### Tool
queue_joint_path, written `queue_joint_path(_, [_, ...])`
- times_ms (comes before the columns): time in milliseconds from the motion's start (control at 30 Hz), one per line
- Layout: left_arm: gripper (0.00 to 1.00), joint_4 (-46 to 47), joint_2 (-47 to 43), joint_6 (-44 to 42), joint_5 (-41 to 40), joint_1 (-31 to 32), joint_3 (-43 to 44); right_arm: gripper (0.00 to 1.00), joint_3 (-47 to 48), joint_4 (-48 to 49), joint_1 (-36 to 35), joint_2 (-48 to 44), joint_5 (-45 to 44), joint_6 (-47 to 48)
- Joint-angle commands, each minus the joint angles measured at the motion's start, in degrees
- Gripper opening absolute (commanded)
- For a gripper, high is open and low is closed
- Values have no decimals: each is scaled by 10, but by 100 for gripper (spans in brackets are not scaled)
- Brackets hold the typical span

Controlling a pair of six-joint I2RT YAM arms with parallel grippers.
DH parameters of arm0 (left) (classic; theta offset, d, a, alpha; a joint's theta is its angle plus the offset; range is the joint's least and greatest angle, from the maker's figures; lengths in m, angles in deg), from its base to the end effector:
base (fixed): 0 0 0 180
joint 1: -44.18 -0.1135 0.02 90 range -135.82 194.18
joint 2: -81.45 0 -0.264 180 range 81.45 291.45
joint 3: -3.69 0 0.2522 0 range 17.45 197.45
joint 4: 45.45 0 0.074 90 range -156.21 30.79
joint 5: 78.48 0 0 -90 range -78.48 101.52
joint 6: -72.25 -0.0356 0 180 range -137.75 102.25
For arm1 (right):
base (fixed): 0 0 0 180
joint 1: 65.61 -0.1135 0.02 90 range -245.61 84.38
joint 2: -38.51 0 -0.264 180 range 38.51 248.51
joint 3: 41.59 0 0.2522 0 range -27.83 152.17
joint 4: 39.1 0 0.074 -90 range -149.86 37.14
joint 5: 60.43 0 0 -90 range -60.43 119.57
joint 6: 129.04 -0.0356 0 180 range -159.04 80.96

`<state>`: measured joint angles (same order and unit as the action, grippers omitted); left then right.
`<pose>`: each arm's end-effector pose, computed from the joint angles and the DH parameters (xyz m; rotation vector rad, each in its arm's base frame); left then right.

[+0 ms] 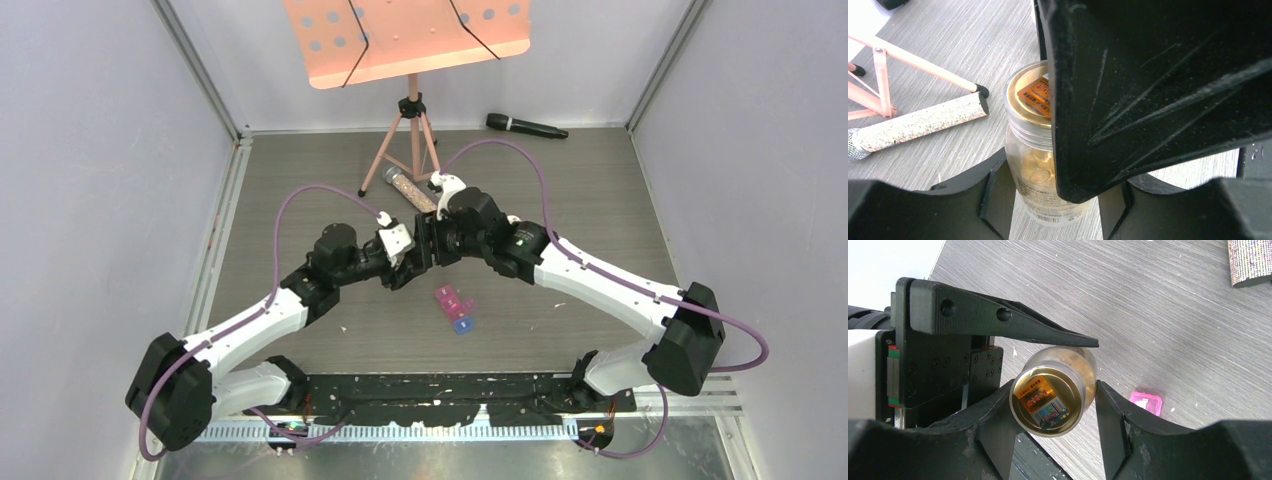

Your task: Sort the pills into containers

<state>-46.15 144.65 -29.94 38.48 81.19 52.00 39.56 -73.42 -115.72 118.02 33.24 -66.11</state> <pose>0.1872 -0.1613 0.2559 1.0737 1.5382 -0.7332 0.2010 0.2441 0.3212 -0.4910 2.2104 0.8285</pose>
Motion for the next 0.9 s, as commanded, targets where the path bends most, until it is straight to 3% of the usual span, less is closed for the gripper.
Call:
queue_joint_path(0, [48, 115, -32, 9, 2, 4, -19, 26, 6, 22, -2, -16, -88, -39])
queue_joint_path(67, [65, 127, -35, 10, -12, 4, -29, 23, 3, 23, -2, -26, -113, -39])
queue_joint_path(100, [92, 129, -37, 11, -17, 4, -32, 23, 2, 22, 1, -32, -125, -37])
queue_joint_path(133, [98, 129, -36, 11, -22, 3, -34, 22, 0, 20, 3, -36, -130, -36])
queue_joint_path(567, [99, 103, -118, 58, -177, 4, -75, 22, -57, -3, 127, -24, -168, -8])
queue_joint_path(667, [99, 67, -131, 138, -280, 4, -59, 23, -55, 2, 143, 17, -178, 17])
queue_joint_path(867, [99, 33, -160, 174, -379, 4, -59, 23, -41, 15, 145, 70, -179, 27])
